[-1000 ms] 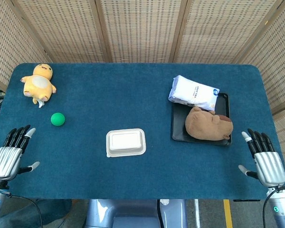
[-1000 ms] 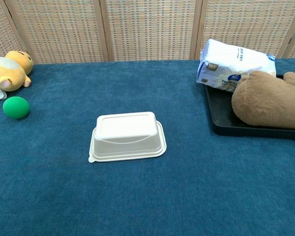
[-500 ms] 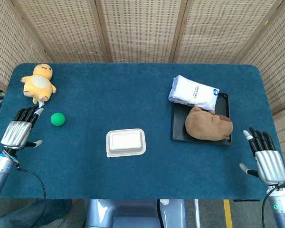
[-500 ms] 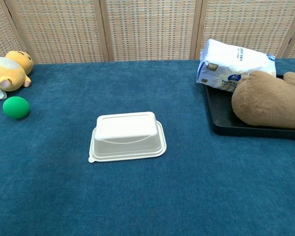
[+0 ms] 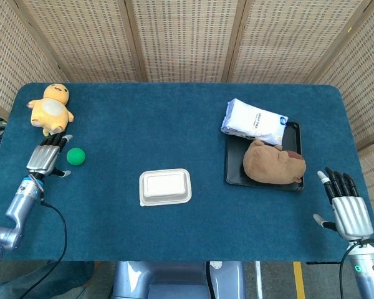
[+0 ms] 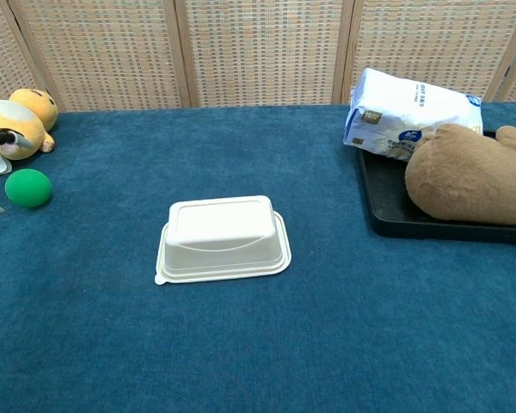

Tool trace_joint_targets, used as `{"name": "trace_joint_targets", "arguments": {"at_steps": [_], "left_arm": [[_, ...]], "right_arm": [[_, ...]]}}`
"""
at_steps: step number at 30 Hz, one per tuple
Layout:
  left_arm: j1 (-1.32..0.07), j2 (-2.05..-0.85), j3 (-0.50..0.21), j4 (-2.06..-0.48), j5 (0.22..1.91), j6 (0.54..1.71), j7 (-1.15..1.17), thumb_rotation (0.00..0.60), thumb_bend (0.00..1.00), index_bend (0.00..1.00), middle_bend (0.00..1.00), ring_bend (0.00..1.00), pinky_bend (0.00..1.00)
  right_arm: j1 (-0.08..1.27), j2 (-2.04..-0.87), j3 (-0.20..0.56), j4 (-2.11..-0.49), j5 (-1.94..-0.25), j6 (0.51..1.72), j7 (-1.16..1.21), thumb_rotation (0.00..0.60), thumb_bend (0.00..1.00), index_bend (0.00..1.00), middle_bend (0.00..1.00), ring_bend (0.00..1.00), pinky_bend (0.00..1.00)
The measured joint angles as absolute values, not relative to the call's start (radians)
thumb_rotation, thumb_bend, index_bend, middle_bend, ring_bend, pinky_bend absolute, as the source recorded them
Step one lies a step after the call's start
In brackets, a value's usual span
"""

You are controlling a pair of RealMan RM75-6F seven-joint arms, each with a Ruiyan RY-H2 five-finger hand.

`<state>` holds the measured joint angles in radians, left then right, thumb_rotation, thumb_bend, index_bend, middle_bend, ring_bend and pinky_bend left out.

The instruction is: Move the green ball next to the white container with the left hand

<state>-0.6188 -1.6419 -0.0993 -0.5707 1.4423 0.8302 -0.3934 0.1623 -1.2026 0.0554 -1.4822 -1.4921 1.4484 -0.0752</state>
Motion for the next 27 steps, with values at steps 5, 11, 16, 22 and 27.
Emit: {"name": "trace_joint_targets", "arguments": {"at_steps": [5, 11, 16, 22, 27], "left_arm": [[-0.657, -1.675, -0.085, -0.523, 1.454, 0.794, -0.408, 0.600, 0.11, 0.22, 0.12, 0.12, 0.20], [-0.682, -1.697, -0.084, -0.485, 1.447, 0.763, -0.386, 0.600, 0.16, 0.36, 0.26, 0.24, 0.29], [-0.689, -1.705, -0.094, -0.471, 1.429, 0.759, -0.366, 0.600, 0.29, 0.47, 0.37, 0.37, 0.39], [-0.682, -1.686, -0.094, -0.494, 1.432, 0.804, -0.381, 0.600, 0.30, 0.50, 0.41, 0.40, 0.42], [-0.667, -1.632, -0.086, -0.581, 1.454, 0.887, -0.401, 0.600, 0.30, 0.50, 0.41, 0.40, 0.41]], "right_arm": [[0.165, -1.208, 0.061, -1.476, -1.483, 1.437, -0.075, 0.600, 0.00, 0.00, 0.00, 0.00, 0.00], [0.164, -1.211, 0.068, -1.471, -1.474, 1.433, -0.077, 0.600, 0.00, 0.00, 0.00, 0.00, 0.00], [0.162, -1.211, 0.072, -1.469, -1.470, 1.432, -0.074, 0.600, 0.00, 0.00, 0.00, 0.00, 0.00], [0.157, -1.204, 0.080, -1.472, -1.462, 1.438, -0.063, 0.600, 0.00, 0.00, 0.00, 0.00, 0.00], [0.154, -1.200, 0.081, -1.478, -1.468, 1.444, -0.061, 0.600, 0.00, 0.00, 0.00, 0.00, 0.00]]}}
